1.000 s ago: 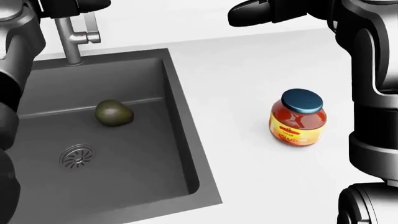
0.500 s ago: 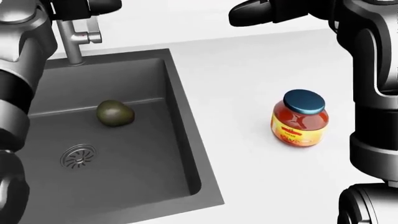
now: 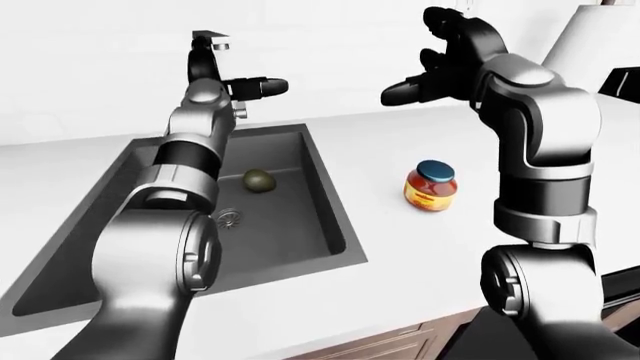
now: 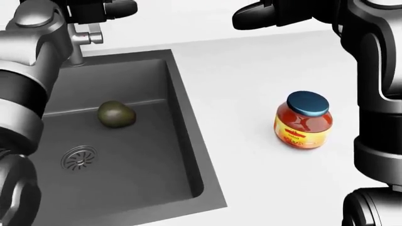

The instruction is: Turn the sink spout to the right.

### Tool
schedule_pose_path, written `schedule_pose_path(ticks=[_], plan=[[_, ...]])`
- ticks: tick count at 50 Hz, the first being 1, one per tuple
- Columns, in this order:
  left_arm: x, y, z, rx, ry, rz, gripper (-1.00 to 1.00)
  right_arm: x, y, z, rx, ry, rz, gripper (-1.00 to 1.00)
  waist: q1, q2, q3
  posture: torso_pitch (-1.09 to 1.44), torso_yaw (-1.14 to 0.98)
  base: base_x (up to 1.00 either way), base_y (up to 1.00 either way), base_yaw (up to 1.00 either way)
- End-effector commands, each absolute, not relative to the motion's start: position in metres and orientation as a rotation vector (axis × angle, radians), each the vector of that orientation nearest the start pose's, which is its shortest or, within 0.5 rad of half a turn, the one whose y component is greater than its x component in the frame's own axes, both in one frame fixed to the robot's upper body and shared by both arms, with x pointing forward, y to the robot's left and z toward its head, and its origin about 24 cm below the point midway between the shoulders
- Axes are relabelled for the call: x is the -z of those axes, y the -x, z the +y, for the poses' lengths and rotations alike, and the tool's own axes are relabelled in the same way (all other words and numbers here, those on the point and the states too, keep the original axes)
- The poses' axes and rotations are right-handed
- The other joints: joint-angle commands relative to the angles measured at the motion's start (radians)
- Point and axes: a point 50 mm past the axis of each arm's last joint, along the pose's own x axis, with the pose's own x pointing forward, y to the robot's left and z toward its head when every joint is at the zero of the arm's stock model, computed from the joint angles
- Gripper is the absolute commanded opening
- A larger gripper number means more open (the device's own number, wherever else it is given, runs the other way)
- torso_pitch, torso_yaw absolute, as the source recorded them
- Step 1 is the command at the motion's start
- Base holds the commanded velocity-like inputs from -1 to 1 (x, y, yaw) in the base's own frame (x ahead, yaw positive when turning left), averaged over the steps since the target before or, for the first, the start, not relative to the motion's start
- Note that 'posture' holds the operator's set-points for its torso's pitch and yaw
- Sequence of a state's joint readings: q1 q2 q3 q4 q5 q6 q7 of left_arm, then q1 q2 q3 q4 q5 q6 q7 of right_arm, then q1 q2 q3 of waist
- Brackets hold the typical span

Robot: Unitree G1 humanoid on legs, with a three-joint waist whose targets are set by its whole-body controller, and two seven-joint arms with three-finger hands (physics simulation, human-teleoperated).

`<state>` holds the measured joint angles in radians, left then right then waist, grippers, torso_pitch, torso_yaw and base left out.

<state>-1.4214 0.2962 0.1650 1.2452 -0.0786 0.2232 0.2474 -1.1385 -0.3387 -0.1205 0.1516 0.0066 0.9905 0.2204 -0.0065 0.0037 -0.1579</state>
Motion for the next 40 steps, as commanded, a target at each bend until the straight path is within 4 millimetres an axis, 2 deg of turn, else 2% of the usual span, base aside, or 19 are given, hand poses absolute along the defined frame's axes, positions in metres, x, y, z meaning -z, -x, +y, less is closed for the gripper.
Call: schedule_pose_path(ticks=[1,38,40], plan=[[-0.281,-0.431,0.168,-0.263,-0.04,-0.08,1.0,-0.321,-0.362,-0.16,-0.116,0.201,-0.092,1.0,-0.001,0.001,-0.024,-0.24,0.0,0.0,0.0,0.0],[-0.288,-0.432,0.147,-0.208,-0.03,-0.099,1.0,-0.327,-0.353,-0.165,-0.107,0.2,-0.104,1.0,0.002,-0.006,-0.02,-0.24,0.0,0.0,0.0,0.0],[-0.287,-0.432,0.14,-0.196,-0.03,-0.098,1.0,-0.328,-0.352,-0.166,-0.105,0.199,-0.106,1.0,0.002,-0.007,-0.02,-0.24,0.0,0.0,0.0,0.0]])
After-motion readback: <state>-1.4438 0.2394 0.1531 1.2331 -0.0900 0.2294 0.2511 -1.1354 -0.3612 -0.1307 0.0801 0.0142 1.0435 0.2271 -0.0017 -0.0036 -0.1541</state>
